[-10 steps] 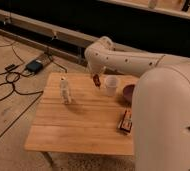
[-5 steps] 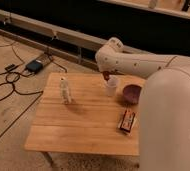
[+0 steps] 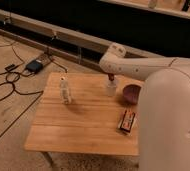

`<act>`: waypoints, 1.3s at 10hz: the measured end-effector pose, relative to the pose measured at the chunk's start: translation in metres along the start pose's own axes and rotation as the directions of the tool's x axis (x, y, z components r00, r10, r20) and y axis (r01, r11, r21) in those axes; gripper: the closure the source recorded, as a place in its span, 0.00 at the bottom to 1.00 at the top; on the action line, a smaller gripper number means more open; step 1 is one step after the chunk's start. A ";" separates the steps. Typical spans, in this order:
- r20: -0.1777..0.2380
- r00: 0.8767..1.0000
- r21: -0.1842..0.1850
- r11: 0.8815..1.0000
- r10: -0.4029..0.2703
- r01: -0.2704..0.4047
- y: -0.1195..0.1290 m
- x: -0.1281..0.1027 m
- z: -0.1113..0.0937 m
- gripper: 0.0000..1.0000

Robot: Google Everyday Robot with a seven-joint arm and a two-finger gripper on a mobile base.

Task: Place the pepper in the ceramic cup

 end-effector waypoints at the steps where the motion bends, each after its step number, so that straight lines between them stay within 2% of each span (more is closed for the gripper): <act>1: 0.001 1.000 0.006 1.000 0.002 -0.002 -0.001 0.003 0.003 1.00; 6: 0.017 1.000 0.033 0.999 0.006 -0.007 -0.004 0.009 0.017 1.00; 8: 0.013 1.000 0.034 0.999 0.003 -0.004 -0.002 0.014 0.021 0.93; 11: 0.011 1.000 0.040 0.999 0.000 0.000 0.000 0.018 0.024 0.62; 12: 0.021 1.000 0.049 0.999 0.001 -0.002 -0.001 0.015 0.023 0.48; 13: 0.025 1.000 0.053 0.999 0.001 -0.002 -0.002 0.015 0.023 0.42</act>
